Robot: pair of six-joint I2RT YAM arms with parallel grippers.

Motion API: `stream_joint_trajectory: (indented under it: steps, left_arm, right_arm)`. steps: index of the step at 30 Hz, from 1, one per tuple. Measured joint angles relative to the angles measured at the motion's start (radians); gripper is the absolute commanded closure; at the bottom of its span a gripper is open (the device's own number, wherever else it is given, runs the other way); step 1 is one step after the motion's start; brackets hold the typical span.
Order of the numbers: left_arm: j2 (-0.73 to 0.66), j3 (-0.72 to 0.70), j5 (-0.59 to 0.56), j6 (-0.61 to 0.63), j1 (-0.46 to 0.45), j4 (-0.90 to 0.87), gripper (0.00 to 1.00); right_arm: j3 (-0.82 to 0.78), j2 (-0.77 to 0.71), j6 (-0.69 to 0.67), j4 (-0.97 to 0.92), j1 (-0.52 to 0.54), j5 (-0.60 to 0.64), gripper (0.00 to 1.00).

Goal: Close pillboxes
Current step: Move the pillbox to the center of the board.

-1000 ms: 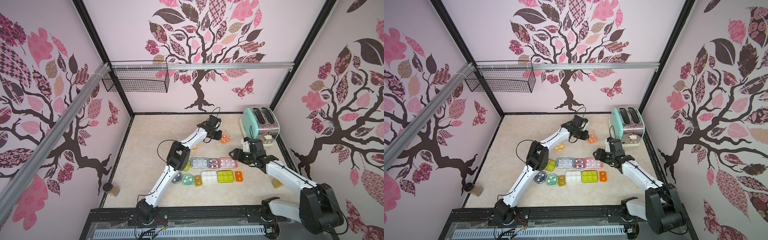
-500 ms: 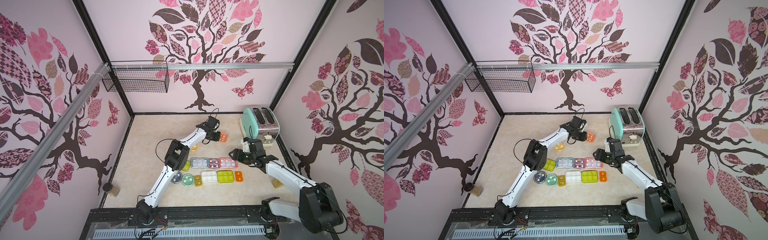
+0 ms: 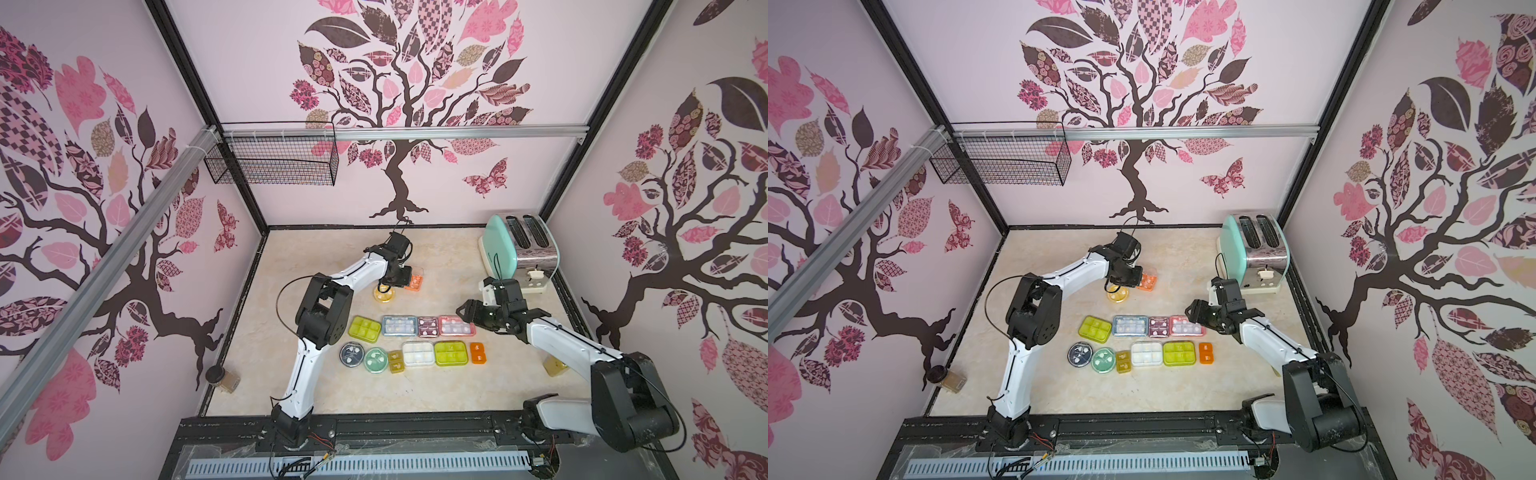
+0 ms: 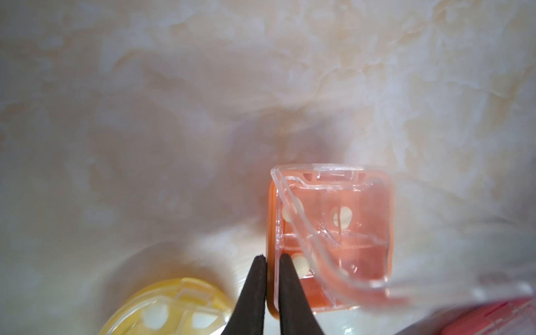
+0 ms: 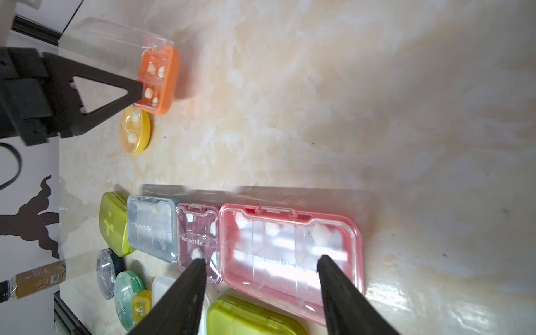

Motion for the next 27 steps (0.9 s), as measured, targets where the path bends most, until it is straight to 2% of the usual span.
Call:
stream_joint_trajectory:
  steps: [11,19,22,27]
  left_arm:
    - [-0.061,-0.179,0.011,-0.027,-0.002,0.091,0.89]
    - [-0.065,-0.197,0.023,-0.061,-0.04,0.119,0.89]
    - [-0.066,-0.202,0.026,-0.064,-0.061,0.132,0.81]
    - [-0.079,-0.225,0.032,-0.071,-0.077,0.151,0.75]
  right_arm:
    - [0.002,0.021,-0.006,0.0,0.0,-0.003,0.37]
    - [0.002,0.021,-0.005,0.003,0.0,-0.008,0.37]
    - [0.005,0.031,-0.006,0.005,0.0,-0.012,0.37]
    - [0.053,0.084,-0.01,0.003,0.002,-0.029,0.38]
